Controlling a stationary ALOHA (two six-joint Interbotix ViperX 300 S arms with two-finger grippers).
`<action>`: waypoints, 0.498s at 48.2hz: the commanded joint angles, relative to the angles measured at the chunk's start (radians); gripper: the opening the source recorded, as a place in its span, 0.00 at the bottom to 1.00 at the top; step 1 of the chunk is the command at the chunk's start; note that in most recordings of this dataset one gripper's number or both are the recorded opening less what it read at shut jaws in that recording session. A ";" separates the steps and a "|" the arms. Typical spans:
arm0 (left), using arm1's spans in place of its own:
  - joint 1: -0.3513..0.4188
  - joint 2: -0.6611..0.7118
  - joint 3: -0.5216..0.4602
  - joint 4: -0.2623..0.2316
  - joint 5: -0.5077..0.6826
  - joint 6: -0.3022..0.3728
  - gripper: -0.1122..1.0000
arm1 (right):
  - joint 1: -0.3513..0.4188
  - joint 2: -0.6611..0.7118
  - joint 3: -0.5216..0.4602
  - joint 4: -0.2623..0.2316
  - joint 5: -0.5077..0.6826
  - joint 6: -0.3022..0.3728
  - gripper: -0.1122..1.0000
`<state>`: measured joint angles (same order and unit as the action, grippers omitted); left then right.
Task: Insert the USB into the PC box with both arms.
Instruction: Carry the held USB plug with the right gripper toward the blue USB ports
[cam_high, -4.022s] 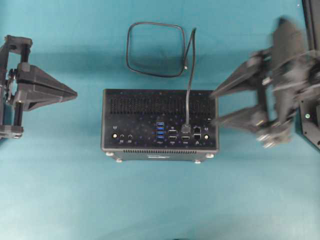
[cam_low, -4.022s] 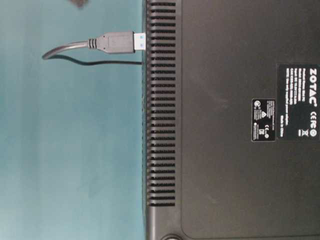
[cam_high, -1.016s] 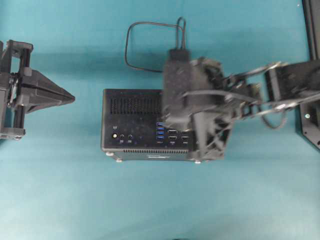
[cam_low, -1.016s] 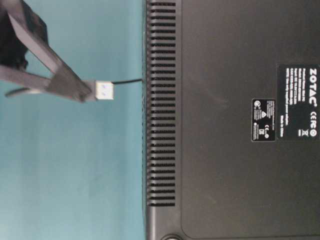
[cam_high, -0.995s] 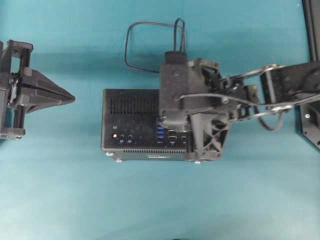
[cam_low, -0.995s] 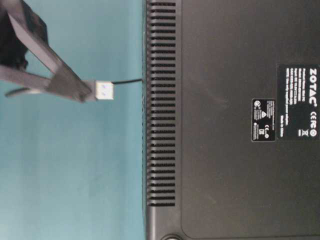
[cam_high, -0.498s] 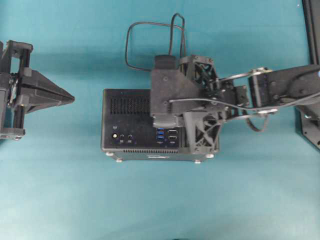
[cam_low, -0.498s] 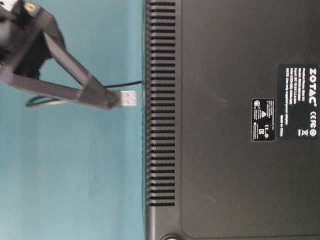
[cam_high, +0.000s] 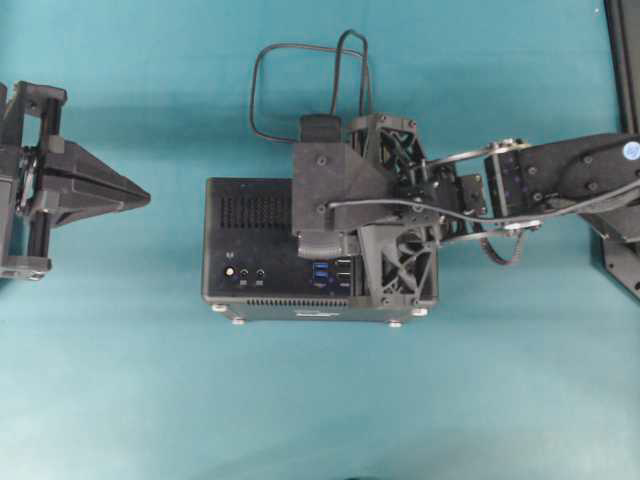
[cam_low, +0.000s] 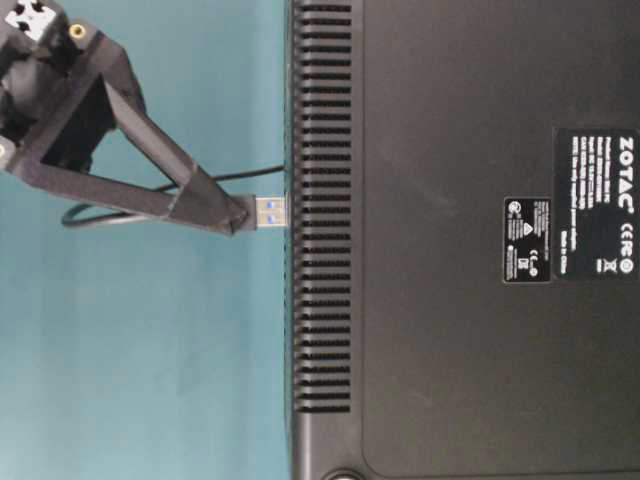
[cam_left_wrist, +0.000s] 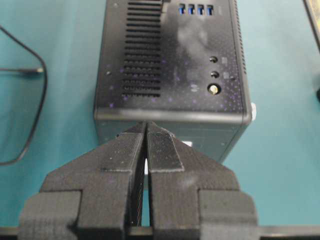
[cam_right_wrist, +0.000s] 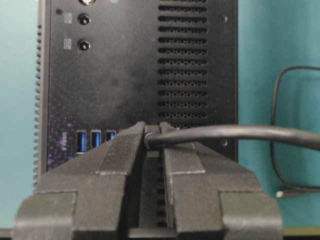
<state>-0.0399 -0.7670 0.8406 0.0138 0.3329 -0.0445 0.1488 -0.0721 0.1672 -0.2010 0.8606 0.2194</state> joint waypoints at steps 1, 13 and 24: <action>0.003 -0.003 -0.011 0.002 -0.008 -0.002 0.10 | 0.002 -0.008 -0.009 -0.002 0.000 -0.002 0.19; 0.002 -0.005 -0.012 0.003 -0.009 -0.002 0.10 | 0.011 -0.005 -0.005 0.005 0.009 -0.002 0.19; 0.002 -0.005 -0.012 0.003 -0.009 -0.003 0.10 | 0.018 -0.002 0.000 0.014 0.012 0.000 0.19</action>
<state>-0.0383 -0.7701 0.8406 0.0138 0.3329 -0.0460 0.1565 -0.0675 0.1703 -0.1948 0.8698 0.2194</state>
